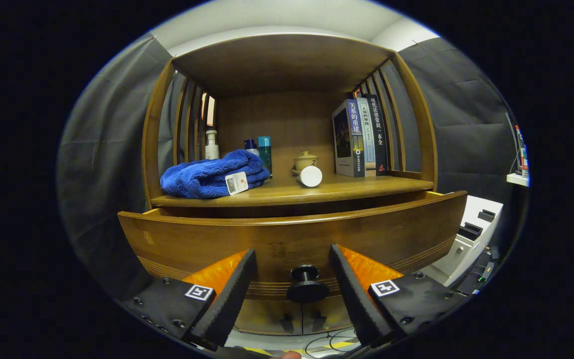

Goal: Pull open the drawer, take out the items inside it, and place them on the countertop above the cabinet.

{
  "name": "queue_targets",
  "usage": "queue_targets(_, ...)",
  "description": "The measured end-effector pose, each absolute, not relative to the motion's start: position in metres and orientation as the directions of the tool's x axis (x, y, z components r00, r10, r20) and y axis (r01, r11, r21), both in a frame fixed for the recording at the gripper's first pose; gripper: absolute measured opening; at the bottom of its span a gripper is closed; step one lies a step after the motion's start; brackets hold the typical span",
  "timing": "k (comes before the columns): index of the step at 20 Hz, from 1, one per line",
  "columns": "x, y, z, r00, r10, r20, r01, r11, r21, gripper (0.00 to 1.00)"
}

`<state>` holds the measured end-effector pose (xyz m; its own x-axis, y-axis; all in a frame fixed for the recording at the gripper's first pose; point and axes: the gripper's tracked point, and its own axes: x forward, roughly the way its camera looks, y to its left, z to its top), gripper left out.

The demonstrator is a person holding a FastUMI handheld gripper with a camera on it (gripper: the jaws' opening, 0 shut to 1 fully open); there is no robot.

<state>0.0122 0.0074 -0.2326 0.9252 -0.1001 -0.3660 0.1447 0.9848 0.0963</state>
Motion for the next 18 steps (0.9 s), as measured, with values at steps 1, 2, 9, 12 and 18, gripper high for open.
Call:
queue_targets(1, 0.018, 0.006, -0.235, 0.925, -0.097, -0.368, 0.143, 0.985, 0.100, 0.99)
queue_targets(2, 0.024, 0.006, -0.236, 0.925, -0.096, -0.368, 0.141, 0.985, 0.097, 0.99)
queue_targets(9, 0.063, 0.000, -0.252, 0.924, -0.099, -0.370, 0.130, 0.990, 0.059, 0.99)
queue_targets(12, 0.070, -0.001, -0.256, 0.923, -0.096, -0.372, 0.126, 0.991, 0.055, 0.99)
queue_targets(18, 0.071, -0.003, -0.256, 0.921, -0.098, -0.378, 0.119, 0.992, 0.033, 0.99)
